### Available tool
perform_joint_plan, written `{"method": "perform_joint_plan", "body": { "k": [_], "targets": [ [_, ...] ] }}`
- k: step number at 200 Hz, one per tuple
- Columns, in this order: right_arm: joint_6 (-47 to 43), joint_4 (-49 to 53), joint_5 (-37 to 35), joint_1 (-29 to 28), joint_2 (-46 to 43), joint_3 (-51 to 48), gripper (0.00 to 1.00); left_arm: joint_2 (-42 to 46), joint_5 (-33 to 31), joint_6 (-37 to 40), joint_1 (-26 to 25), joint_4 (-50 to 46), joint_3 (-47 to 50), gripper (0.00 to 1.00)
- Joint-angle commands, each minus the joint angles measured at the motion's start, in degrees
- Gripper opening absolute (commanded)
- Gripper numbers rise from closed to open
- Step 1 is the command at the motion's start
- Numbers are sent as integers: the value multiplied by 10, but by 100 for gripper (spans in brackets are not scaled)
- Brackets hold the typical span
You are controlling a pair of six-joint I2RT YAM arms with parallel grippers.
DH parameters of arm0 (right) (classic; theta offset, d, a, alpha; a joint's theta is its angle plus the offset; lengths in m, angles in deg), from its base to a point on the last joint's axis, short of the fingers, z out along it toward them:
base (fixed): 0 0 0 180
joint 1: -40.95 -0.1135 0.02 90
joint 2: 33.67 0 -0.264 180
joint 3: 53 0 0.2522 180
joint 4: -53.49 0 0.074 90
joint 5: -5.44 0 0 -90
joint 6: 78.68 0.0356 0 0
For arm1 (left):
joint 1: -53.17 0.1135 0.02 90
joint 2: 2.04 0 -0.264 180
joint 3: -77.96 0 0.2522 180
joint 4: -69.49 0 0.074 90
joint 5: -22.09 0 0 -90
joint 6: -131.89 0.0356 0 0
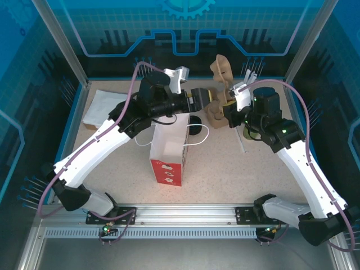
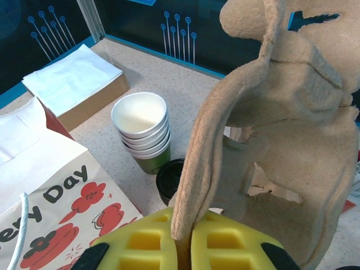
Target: Pack the takeout coffee
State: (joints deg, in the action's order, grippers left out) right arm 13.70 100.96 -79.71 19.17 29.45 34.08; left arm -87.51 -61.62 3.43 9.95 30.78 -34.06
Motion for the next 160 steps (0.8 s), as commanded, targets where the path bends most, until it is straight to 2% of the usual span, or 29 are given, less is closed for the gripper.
{"method": "perform_joint_plan", "body": {
  "k": [1, 98, 160],
  "targets": [
    [17, -26, 24, -9, -12, -11, 8, -26, 17, 8, -7, 24, -40, 73],
    [37, -29, 44, -10, -41, -22, 8, -138, 27, 8, -17, -11, -153, 57],
    [35, -29, 44, -14, -36, -18, 8, -157, 28, 7, -21, -20, -165, 44]
  ]
}}
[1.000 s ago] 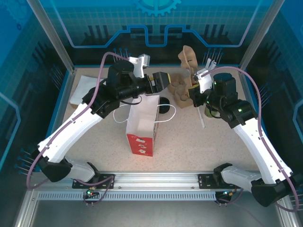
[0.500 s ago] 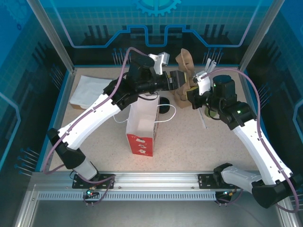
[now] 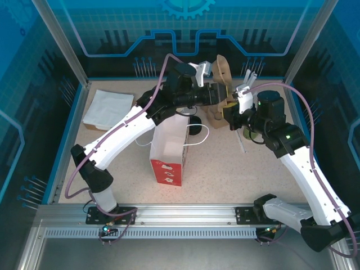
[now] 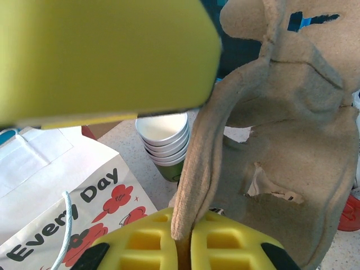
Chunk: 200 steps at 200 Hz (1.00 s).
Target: Pack the takeout coffee
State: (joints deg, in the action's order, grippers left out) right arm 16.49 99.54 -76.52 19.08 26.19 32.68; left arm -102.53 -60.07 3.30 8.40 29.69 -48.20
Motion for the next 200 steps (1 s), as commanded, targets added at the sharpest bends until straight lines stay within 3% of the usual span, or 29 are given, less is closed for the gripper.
{"method": "perform_joint_plan", "body": {
  "k": [1, 90, 149, 169, 200],
  "targets": [
    [7, -14, 12, -14, -3, -4, 8, -7, 12, 8, -6, -9, -24, 44],
    [-7, -7, 2, -33, 7, 9, 8, -33, 9, 11, -6, -33, -46, 27],
    [-19, 13, -7, -35, 6, 11, 9, -28, -10, 28, -6, -50, -44, 6],
    [-26, 25, -4, -35, 4, 12, 16, -20, -19, 39, -6, -56, -37, 0],
    [-67, 57, 4, -30, -16, 15, 42, 9, -43, 77, -5, -65, -15, 0]
  ]
}}
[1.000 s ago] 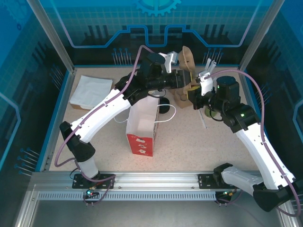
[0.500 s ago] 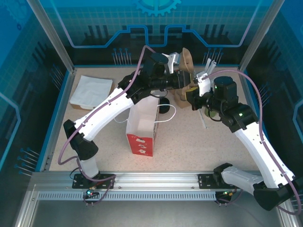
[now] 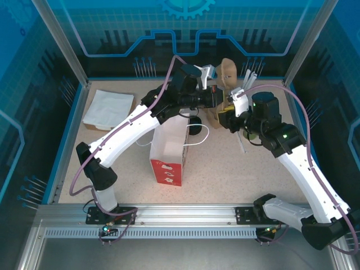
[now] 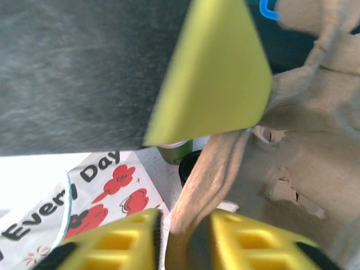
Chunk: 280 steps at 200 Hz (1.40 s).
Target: Pack the takeout coffee
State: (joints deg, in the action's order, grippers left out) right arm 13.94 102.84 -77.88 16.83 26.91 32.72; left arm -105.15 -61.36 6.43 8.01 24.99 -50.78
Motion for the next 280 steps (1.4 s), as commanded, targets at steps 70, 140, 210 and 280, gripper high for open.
{"method": "perform_joint_plan", "body": {
  "k": [70, 140, 210, 280],
  "targets": [
    [-242, 52, 44, 7, -101, 27, 80, 138, 32, 136, 44, -11, 89, 0],
    [-459, 63, 99, 1, -40, 156, 87, 235, 105, 190, 52, -45, 134, 0],
    [-543, 78, 80, -75, 50, 243, 81, 263, 159, 179, 52, -27, 168, 0],
    [-539, 106, 30, -103, 113, 277, 56, 264, 165, 190, 52, -31, 165, 0]
  ]
}}
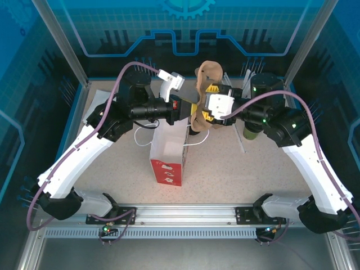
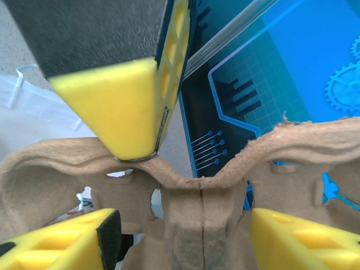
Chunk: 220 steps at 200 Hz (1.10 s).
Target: Pack the takeout coffee
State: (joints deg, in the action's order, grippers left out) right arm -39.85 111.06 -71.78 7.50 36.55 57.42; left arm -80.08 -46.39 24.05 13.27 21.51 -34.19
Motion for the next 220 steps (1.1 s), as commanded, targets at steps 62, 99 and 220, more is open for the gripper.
{"method": "perform_joint_plan", "body": {
  "k": [62, 99, 220],
  "targets": [
    [-1, 36, -46, -10, 37, 32, 42, 11, 10, 19, 0, 2, -10, 0],
    [3, 38, -56, -10, 37, 33, 31, 13, 3, 24, -1, -8, -17, 0],
    [160, 45, -43, -29, 48, 113, 26, 194, -259, -50, 28, -171, 91, 48]
  ]
}}
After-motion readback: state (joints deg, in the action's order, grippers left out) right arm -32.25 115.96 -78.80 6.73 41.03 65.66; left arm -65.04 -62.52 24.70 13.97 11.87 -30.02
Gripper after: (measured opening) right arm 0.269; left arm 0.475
